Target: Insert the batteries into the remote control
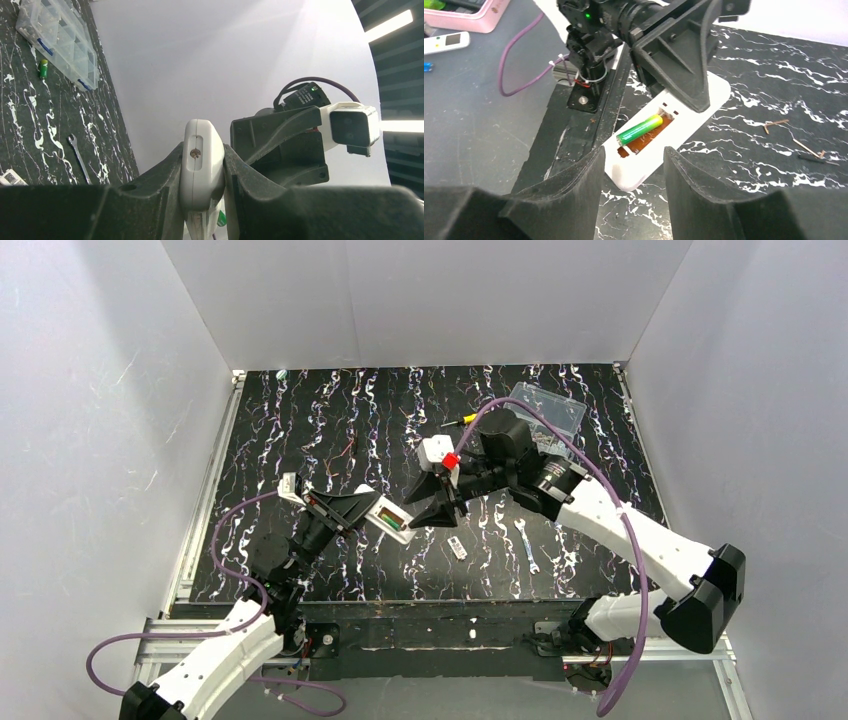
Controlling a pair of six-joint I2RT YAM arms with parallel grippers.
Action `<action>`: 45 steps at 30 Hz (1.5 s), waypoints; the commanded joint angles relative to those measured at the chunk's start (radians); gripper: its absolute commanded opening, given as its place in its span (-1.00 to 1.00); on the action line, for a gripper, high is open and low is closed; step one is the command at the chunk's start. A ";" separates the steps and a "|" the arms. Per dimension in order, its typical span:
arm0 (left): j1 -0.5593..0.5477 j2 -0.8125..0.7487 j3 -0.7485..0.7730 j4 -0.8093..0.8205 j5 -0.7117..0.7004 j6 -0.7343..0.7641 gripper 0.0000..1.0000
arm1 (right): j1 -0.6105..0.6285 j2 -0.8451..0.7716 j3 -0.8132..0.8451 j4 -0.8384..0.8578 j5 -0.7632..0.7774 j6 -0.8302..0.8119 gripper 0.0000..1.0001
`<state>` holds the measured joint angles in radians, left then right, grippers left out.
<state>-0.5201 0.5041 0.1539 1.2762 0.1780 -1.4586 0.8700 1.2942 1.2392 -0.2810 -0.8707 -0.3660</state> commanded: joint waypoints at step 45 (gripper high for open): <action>0.000 -0.118 0.055 -0.116 0.187 -0.085 -1.00 | 0.035 0.187 0.389 -0.517 -0.145 -0.501 0.44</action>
<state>-0.5201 0.3992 0.1562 1.0794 0.3271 -1.5406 0.8806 1.4555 1.5627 -0.6987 -0.9829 -0.7624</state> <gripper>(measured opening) 0.258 0.729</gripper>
